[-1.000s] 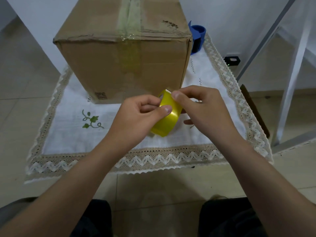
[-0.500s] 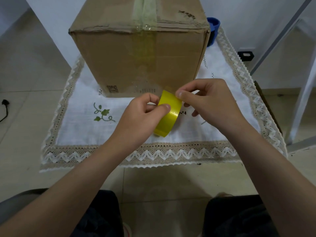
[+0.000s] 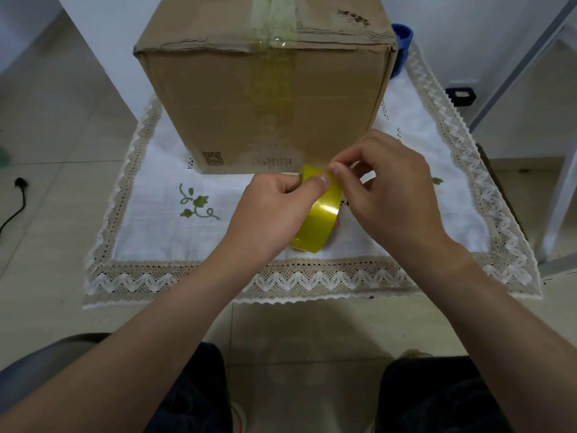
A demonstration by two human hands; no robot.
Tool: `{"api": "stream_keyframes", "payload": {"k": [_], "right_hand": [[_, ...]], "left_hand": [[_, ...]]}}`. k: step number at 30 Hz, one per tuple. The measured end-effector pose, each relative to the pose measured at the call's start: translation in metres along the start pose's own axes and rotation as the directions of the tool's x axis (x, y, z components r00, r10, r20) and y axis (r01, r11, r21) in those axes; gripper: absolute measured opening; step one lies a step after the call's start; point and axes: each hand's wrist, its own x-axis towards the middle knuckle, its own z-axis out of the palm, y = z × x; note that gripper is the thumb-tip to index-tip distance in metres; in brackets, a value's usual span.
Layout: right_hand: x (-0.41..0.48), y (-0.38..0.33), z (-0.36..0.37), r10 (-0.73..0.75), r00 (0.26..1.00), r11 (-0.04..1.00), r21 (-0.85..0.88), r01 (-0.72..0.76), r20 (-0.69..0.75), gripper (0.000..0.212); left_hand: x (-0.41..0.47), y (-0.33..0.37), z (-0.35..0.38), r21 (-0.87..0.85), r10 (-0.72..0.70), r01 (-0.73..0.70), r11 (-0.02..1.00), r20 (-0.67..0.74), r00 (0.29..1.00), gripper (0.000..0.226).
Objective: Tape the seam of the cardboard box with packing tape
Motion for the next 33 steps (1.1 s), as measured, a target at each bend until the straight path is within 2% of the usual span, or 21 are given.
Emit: {"api": "stream_keyframes", "payload": {"k": [4,8,16,19,21,26,29,33], "right_hand": [[-0.003,-0.001,0.0,-0.056,0.997,0.998,-0.007,0.056,-0.056,0.008],[-0.004,-0.003,-0.001,-0.108,0.988,0.994,-0.002,0.108,-0.112,0.009],[-0.008,-0.008,-0.002,-0.091,0.983,0.995,0.029,0.097,-0.161,0.007],[-0.005,-0.009,-0.004,-0.054,0.988,0.994,0.087,0.067,-0.147,0.007],[-0.004,-0.008,-0.006,-0.042,0.992,0.993,0.108,0.055,-0.119,0.007],[0.002,-0.007,-0.012,0.071,0.996,0.973,0.222,-0.057,-0.055,0.011],[0.002,-0.006,-0.014,0.076,0.997,0.964,0.258,-0.067,-0.026,0.01],[0.002,-0.006,-0.014,0.046,0.999,0.96,0.275,-0.046,0.009,0.01]], "left_hand": [[0.001,0.001,0.0,-0.024,-0.037,0.036,0.999,-0.018,0.999,0.055],[0.001,0.001,0.001,-0.069,-0.085,0.085,0.994,-0.002,0.996,0.04],[0.005,0.0,-0.001,-0.081,-0.138,0.14,0.987,0.025,0.99,0.038],[0.006,-0.005,0.001,-0.069,-0.136,0.134,0.989,-0.028,0.99,0.048],[0.006,-0.007,0.003,-0.1,-0.145,0.137,0.985,-0.075,0.987,0.037],[0.002,-0.006,0.001,-0.142,0.033,-0.043,0.989,-0.072,0.997,0.015],[0.002,-0.006,0.001,-0.127,0.111,-0.123,0.984,-0.092,0.99,0.005],[0.004,-0.007,0.001,-0.109,0.109,-0.122,0.987,-0.113,0.988,0.017]]}}
